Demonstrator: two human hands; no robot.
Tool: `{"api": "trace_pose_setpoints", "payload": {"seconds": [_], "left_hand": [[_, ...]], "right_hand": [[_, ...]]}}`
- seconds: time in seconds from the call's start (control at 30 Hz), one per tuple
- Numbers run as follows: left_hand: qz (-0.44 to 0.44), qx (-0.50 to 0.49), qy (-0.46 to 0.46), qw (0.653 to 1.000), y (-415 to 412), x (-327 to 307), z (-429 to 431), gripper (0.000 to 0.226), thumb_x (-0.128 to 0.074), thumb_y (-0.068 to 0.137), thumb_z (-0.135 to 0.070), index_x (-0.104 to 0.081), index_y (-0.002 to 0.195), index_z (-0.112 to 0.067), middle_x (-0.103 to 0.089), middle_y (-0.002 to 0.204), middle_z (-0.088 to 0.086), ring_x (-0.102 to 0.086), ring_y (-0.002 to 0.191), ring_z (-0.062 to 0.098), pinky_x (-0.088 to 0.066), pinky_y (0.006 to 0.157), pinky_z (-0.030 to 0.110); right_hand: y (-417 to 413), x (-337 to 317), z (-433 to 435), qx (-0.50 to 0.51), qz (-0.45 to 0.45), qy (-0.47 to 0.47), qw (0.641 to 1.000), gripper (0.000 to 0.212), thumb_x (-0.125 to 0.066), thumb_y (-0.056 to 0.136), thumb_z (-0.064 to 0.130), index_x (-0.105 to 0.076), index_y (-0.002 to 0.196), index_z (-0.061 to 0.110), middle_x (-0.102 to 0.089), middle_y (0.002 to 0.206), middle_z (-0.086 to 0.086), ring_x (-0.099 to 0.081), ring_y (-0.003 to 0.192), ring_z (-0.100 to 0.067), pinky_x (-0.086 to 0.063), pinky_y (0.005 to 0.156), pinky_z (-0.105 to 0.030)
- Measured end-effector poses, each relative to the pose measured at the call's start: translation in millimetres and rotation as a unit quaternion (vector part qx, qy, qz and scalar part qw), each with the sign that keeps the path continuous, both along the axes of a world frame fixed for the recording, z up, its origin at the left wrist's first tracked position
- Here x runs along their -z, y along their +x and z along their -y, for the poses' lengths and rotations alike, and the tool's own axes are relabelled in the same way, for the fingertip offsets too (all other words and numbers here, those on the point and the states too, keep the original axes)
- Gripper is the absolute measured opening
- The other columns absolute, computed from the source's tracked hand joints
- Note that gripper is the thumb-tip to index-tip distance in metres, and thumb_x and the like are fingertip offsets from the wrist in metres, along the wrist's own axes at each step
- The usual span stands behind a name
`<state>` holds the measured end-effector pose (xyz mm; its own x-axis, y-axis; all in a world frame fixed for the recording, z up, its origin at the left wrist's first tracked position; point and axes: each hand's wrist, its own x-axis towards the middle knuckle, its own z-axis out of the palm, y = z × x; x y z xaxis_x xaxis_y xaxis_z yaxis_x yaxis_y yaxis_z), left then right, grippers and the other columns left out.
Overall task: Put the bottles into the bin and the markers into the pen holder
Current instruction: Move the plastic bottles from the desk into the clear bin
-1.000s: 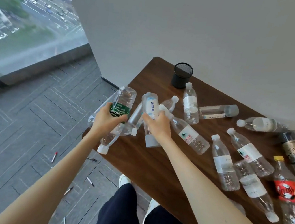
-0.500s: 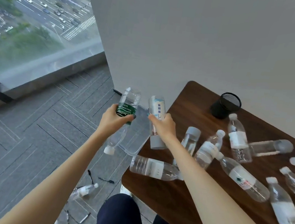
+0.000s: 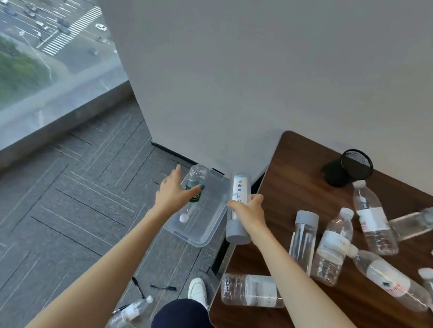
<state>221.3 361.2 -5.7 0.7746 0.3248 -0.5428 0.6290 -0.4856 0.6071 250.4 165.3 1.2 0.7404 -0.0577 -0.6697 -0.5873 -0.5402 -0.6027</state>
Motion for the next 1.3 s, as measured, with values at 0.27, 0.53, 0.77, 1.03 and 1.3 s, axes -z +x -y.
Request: {"api": "trace_pose_setpoints", "payload": {"seconds": [0.27, 0.53, 0.77, 1.03, 1.3], "left_hand": [[-0.008, -0.013, -0.034, 0.999, -28.4, 24.9, -15.2, 0.047, -0.06, 0.092, -0.03, -0.052, 0.135, -0.013, -0.056, 0.137, 0.007, -0.055, 0.116, 0.021, -0.04, 0.086, 0.029], [0.019, -0.061, -0.06, 0.996, -45.2, 22.3, -32.5, 0.023, -0.058, 0.089, -0.02, -0.069, 0.109, -0.017, -0.071, 0.106, 0.003, -0.064, 0.106, 0.017, -0.054, 0.089, 0.039], [0.041, -0.055, -0.067, 0.995, -50.6, 19.3, -26.1, 0.028, -0.05, 0.088, -0.004, -0.069, 0.106, -0.015, -0.071, 0.105, 0.003, -0.064, 0.097, 0.016, -0.051, 0.08, 0.03], [0.067, -0.025, -0.082, 0.994, -44.8, 3.0, 9.9, 0.027, -0.051, 0.089, -0.001, -0.071, 0.101, -0.014, -0.071, 0.102, 0.001, -0.064, 0.091, 0.016, -0.05, 0.074, 0.026], [0.082, 0.043, -0.087, 0.992, -47.3, -7.0, 71.7, 0.026, -0.05, 0.091, 0.0, -0.072, 0.1, -0.011, -0.072, 0.099, 0.002, -0.061, 0.076, 0.007, -0.043, 0.061, 0.009]], "right_hand": [[-0.3, 17.8, -26.4, -0.015, -0.04, -0.009, 0.999, 0.054, -0.068, 0.082, 0.031, -0.037, 0.121, 0.01, -0.056, 0.116, -0.009, -0.061, 0.099, -0.028, -0.053, 0.084, -0.042], [29.9, 11.0, -54.6, -0.068, -0.031, -0.025, 0.997, 0.084, -0.067, 0.086, 0.042, -0.019, 0.147, 0.007, -0.041, 0.146, -0.013, -0.053, 0.123, -0.032, -0.047, 0.094, -0.04], [17.8, 18.2, -41.4, -0.139, 0.039, -0.081, 0.986, 0.028, -0.055, 0.091, 0.024, -0.044, 0.114, 0.012, -0.048, 0.111, -0.005, -0.052, 0.085, -0.017, -0.042, 0.071, -0.033], [-8.6, 13.7, 1.0, -0.087, 0.085, -0.045, 0.992, 0.013, -0.053, 0.092, 0.012, -0.06, 0.098, 0.021, -0.064, 0.101, -0.002, -0.066, 0.093, -0.021, -0.057, 0.083, -0.041], [-30.6, -4.9, 62.8, -0.028, 0.129, -0.036, 0.991, 0.016, -0.056, 0.092, 0.009, -0.062, 0.088, 0.023, -0.068, 0.09, -0.003, -0.068, 0.076, -0.017, -0.06, 0.075, -0.042]]}}
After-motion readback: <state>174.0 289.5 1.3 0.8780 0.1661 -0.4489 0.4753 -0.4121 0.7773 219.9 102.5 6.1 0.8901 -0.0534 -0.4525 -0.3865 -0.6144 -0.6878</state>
